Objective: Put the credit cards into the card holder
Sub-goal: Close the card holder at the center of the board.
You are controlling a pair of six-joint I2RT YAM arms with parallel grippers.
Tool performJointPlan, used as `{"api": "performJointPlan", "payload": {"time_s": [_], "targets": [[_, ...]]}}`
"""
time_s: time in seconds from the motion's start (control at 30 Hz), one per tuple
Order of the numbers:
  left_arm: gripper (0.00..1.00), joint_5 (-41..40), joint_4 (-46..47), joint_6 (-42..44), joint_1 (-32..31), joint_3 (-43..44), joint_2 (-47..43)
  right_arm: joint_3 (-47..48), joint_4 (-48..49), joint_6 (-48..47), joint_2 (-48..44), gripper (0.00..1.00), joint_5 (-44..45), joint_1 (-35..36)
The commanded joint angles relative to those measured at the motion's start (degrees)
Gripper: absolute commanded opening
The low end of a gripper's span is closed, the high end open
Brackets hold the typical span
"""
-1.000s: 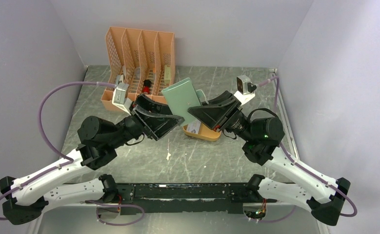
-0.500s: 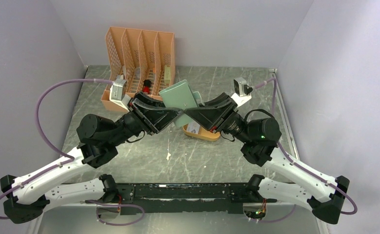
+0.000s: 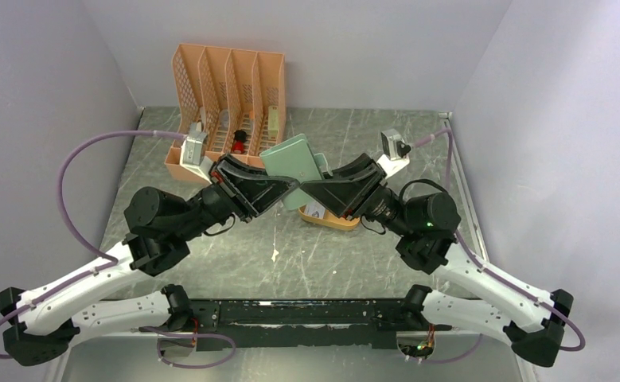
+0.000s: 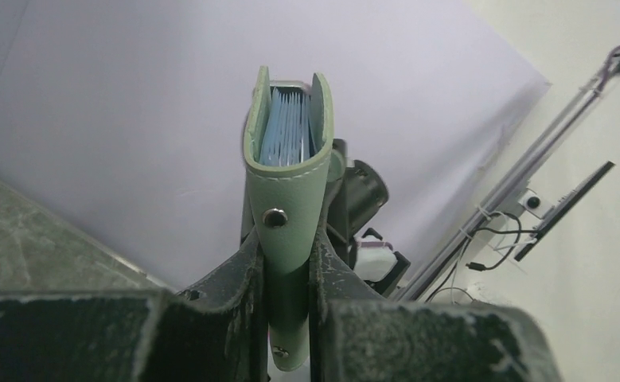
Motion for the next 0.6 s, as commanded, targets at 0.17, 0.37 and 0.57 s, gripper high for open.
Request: {"api": "performJointPlan", "payload": {"time_s": [0.17,0.37,0.57], "targets": [[0.05,-11.84,-29.83,3.90,0.06,10.21,-2.18,15.28,-38.51,-18.27,-4.17,0.50,6.15,0.30],[0.05,-15.97,-42.67,3.41,0.05,14.84,-1.04,21.93,-53.17,-23.12,-2.07,0.53,10.45,0.34],[0.05,-15.79,-44.94,4.12,0.07,16.73,-0.41,22.84,-52.70,-21.47,1.80,0.52,9.68,0.30]]}}
